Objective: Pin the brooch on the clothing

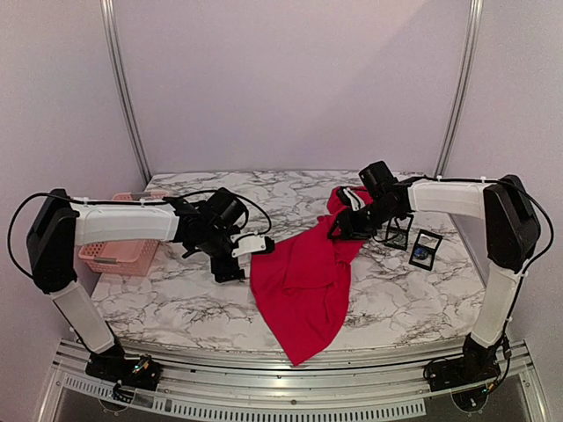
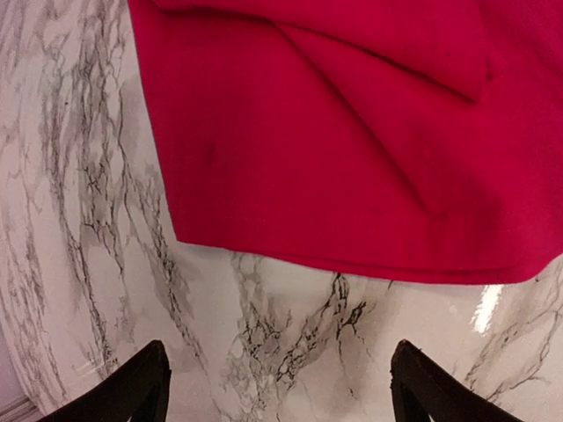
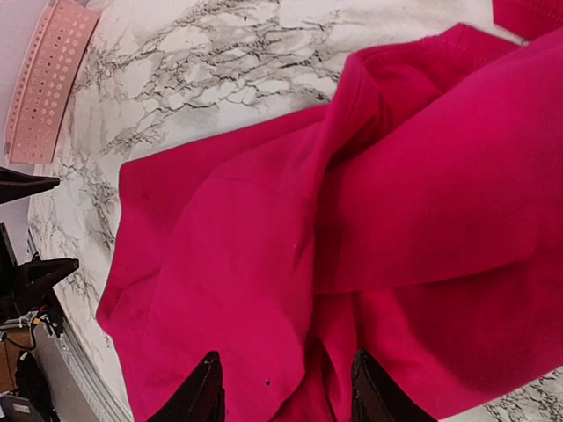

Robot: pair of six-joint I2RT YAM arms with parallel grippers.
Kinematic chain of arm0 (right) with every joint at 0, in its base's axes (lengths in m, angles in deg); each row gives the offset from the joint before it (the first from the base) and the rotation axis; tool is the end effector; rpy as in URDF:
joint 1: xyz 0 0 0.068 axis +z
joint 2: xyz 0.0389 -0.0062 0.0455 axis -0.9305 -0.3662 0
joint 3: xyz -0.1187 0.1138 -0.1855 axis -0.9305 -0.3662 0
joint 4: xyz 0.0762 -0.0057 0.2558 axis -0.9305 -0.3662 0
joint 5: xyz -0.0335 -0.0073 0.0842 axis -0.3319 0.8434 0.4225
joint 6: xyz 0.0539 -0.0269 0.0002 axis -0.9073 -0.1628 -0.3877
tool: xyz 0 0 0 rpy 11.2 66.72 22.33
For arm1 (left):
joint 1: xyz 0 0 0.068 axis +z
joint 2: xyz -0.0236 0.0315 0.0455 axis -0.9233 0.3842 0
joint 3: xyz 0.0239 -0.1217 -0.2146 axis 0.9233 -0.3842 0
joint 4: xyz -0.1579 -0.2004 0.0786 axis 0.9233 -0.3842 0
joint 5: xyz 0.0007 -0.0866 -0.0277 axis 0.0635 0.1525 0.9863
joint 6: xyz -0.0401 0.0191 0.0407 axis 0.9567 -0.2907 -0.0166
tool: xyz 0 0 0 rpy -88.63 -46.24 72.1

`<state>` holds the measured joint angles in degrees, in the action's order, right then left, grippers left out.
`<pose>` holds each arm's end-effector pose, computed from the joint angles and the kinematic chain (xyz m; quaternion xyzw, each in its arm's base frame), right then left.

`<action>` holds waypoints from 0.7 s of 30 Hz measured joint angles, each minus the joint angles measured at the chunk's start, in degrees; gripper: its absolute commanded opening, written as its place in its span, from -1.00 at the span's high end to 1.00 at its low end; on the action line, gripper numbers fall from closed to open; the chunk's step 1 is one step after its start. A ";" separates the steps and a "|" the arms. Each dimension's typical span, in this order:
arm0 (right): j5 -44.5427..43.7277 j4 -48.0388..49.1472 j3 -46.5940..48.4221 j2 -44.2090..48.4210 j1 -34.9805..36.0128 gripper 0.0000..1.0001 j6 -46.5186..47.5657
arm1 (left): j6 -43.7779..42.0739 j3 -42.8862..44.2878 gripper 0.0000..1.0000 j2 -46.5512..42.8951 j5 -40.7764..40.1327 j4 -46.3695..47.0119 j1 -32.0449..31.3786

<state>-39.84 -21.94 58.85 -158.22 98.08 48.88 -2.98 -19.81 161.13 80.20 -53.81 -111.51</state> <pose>0.3390 0.2139 0.1715 -0.1512 0.9245 0.3033 0.1744 0.2492 -0.2373 0.1606 0.6292 0.7439 0.0210 0.2243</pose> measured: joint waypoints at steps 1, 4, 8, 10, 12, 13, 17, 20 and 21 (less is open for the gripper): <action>1.03 0.35 0.04 -1.44 0.00 0.15 -0.17 | -0.02 -0.17 -0.72 0.46 -1.03 1.42 0.00; 4.24 1.38 0.02 -4.37 0.02 0.28 -0.63 | -0.24 -1.01 -0.73 1.70 -3.41 4.81 0.00; 7.89 3.58 0.04 -5.27 0.07 0.52 -1.46 | -0.42 -1.36 -0.73 3.63 -5.60 7.41 0.00; 9.07 4.74 0.15 -5.38 0.07 0.61 -1.86 | -0.44 -1.36 -0.73 4.52 -6.58 8.26 0.00; 10.03 5.49 0.46 -5.84 0.07 0.65 -2.32 | -0.57 -1.36 -0.73 5.29 -7.43 8.83 0.00; 10.16 5.92 0.52 -6.12 0.07 0.64 -2.45 | -0.66 -1.36 -0.73 5.60 -7.85 9.07 0.00; 9.90 5.90 1.11 -7.58 0.07 0.54 -2.80 | -0.72 -1.36 -0.73 6.60 -8.92 10.03 0.00; 8.41 5.55 1.66 -8.41 0.07 0.68 -2.75 | -0.81 -1.33 -0.73 7.06 -9.53 10.95 0.00; 8.04 5.51 1.68 -8.46 0.07 0.77 -2.58 | -0.85 -1.33 -0.73 7.10 -9.66 11.21 0.00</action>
<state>-31.79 -16.44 60.53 -166.68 98.15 46.30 -3.84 -21.14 168.23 70.54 -42.59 -111.51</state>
